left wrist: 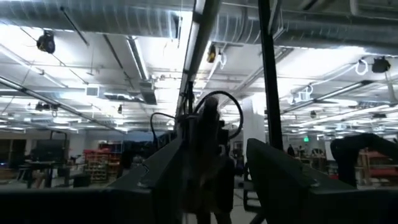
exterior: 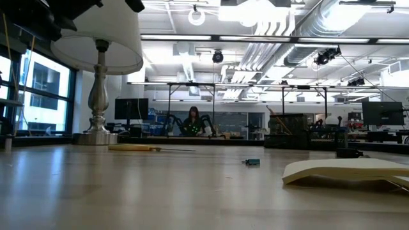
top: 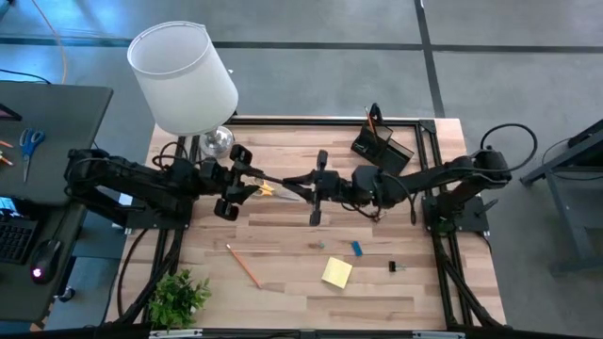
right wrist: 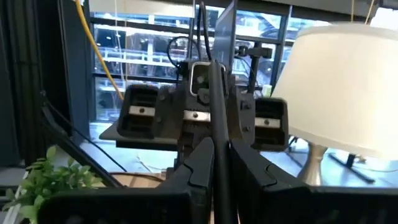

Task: Pick and place office supplies into organizer
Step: Put the black pen into the mesh desk organizer

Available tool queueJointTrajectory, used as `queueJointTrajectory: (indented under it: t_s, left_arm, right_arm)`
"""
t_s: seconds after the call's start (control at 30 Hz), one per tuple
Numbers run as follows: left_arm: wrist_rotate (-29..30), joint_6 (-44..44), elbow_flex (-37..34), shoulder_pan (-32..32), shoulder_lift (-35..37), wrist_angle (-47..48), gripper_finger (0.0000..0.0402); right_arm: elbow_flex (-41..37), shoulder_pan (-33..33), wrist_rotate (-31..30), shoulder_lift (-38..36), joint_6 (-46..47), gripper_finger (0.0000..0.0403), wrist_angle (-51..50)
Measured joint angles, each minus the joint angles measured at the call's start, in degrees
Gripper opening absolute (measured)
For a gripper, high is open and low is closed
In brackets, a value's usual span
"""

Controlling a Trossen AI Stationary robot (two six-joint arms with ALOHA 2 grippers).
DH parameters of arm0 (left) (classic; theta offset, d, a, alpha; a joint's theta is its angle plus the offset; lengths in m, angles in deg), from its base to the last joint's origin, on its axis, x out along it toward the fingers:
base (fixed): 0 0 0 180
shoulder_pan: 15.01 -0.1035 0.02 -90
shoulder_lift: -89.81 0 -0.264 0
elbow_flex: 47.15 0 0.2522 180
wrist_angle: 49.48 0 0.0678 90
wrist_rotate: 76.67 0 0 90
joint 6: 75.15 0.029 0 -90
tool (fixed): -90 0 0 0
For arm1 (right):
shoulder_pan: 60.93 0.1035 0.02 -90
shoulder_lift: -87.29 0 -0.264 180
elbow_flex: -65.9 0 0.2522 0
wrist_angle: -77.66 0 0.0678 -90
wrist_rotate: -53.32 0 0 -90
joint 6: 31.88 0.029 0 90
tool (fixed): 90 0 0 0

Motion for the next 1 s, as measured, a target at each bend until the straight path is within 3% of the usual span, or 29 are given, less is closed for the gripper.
queueJointTrajectory:
  t_s: [0.43,0.8,1.0]
  left_arm:
    - [1.03,0.03,0.0,-0.09,0.0,6.76,0.0156]
    - [1.55,1.75,-0.06,-0.2,0.02,7.64,0.0014]
    - [3.81,2.91,-0.06,-0.19,-0.04,10.27,0.0038]
  right_arm:
    - [-0.02,-2.95,3.06,3.47,1.53,0.0023,2.98]
    - [0.0,-3.88,3.24,5.74,2.02,0.0024,3.3]
    - [0.04,-4.94,3.98,8.31,3.28,0.0029,3.11]
